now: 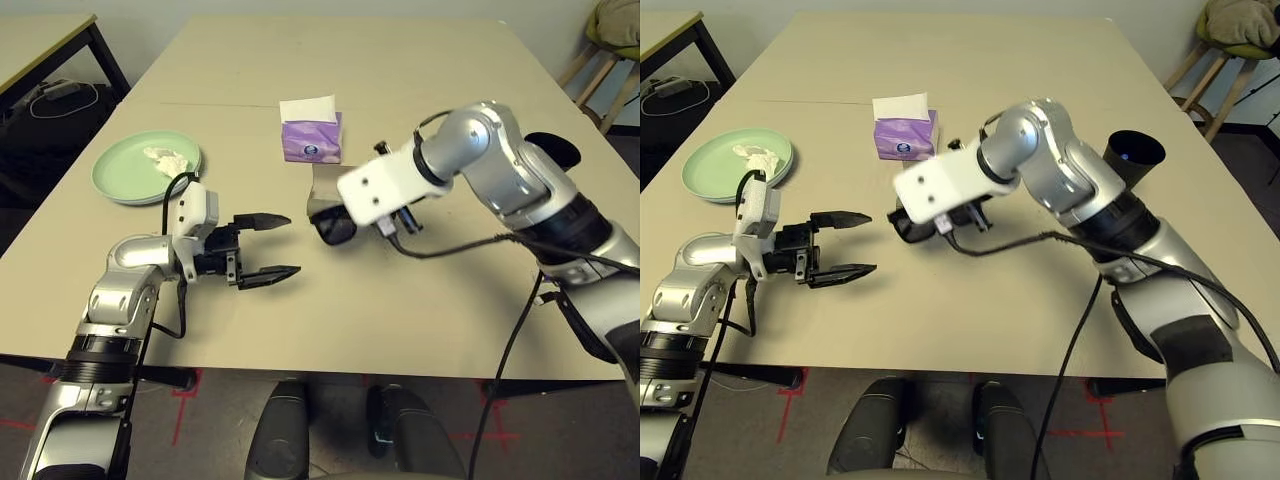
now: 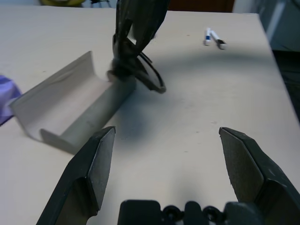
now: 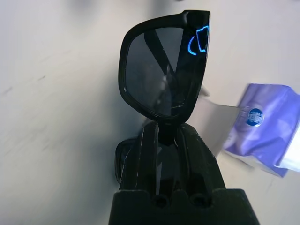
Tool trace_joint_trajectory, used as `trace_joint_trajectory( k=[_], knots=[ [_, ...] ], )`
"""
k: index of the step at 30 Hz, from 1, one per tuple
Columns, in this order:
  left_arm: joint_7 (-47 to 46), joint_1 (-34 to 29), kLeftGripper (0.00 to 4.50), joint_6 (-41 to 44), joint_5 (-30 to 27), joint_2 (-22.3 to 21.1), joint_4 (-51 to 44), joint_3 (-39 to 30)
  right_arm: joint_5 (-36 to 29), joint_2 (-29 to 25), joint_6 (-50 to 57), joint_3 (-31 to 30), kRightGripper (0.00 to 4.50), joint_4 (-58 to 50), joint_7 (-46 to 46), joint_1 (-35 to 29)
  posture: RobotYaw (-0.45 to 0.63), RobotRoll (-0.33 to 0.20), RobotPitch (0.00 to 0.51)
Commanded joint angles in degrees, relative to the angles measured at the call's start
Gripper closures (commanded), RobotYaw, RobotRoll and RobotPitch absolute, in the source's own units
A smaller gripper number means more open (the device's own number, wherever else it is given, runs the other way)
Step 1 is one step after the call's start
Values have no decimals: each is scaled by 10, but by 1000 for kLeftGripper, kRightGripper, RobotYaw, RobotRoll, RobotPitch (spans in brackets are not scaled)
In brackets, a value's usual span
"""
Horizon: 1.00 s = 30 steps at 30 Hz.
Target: Organize and tidy the items on the table.
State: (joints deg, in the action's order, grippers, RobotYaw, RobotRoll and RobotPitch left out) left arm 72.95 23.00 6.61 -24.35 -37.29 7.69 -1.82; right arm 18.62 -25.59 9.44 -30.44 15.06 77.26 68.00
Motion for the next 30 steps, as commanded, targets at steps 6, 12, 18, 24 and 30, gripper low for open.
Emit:
trace_joint_trajectory(
  k=[6,12,18,24,30],
  knots=[
    [-19,2,0,-8,8,-2,5,-3,3,39,33,9,3991,104,-49,36,297,0,106],
    [-26,0,0,0,4,-6,-6,-4,20,60,33,2,3991,181,-85,55,301,0,108],
    [-30,0,0,3,3,-6,-11,-4,26,79,35,6,3991,237,-108,65,300,0,109],
    [-33,-1,0,4,3,-5,-14,-3,33,90,45,7,3991,282,-127,77,294,0,112],
    [-32,-5,0,7,1,-6,-19,-3,37,95,43,8,3991,306,-142,83,292,0,117]
  ],
)
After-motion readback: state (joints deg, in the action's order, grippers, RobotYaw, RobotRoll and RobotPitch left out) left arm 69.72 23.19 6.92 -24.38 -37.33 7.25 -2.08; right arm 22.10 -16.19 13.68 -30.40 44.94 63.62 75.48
